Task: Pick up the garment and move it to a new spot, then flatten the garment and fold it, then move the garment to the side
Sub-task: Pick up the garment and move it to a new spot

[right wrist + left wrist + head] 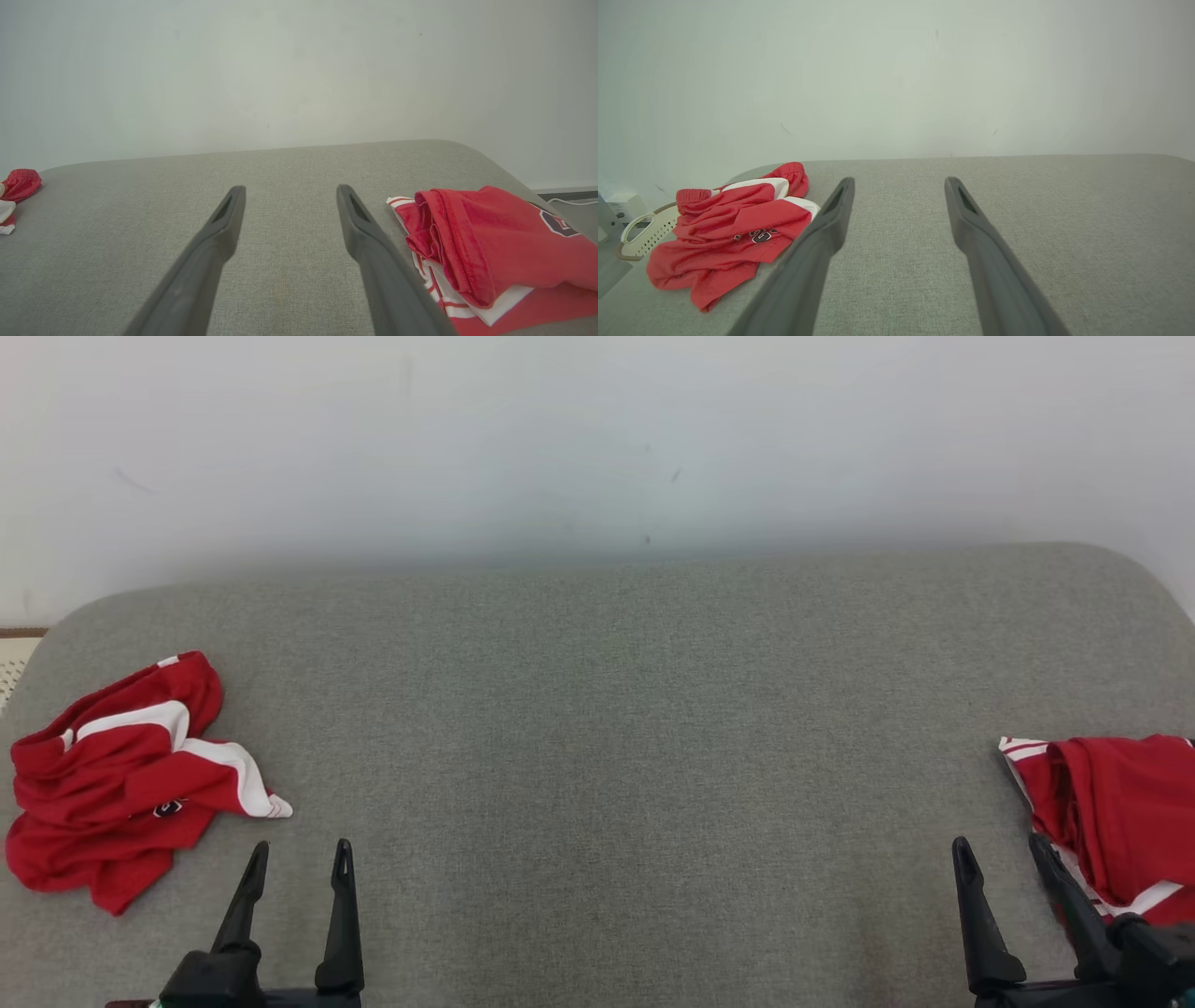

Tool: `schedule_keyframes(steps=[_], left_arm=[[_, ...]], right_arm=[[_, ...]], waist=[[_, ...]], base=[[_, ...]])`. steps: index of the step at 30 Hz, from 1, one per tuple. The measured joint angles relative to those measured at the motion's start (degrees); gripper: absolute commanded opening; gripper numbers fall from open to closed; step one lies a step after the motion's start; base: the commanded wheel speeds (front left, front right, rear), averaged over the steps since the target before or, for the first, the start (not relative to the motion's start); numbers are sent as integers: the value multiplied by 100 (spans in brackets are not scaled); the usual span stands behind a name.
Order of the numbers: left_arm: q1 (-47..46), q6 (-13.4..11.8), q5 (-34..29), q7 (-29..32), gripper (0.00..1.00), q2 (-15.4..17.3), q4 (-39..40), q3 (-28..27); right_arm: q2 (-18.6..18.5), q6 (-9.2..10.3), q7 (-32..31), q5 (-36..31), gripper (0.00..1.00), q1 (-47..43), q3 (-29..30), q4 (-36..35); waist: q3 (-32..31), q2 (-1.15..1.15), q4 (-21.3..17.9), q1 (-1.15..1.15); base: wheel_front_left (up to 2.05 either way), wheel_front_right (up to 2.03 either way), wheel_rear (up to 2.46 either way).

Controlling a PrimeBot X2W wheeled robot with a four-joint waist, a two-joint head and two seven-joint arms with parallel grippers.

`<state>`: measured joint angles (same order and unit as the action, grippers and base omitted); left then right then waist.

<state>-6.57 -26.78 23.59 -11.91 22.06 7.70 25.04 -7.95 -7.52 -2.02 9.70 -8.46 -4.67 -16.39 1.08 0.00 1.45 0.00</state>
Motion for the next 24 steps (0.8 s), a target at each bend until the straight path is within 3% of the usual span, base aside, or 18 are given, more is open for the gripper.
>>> schedule_keyframes(steps=[8,24], left_arm=[[-86,40,59,-42,100,-49,-21,-20],[16,99,216,-276,100,-233,-33,-432]], right_arm=[[-37,0,-60,0,100,-40,-126,-87],[-94,1,-103,92,100,-13,-397,-43]], waist=[[-15,0,370,0],[6,0,1700,0]], base=[[0,0,0],[0,0,0]])
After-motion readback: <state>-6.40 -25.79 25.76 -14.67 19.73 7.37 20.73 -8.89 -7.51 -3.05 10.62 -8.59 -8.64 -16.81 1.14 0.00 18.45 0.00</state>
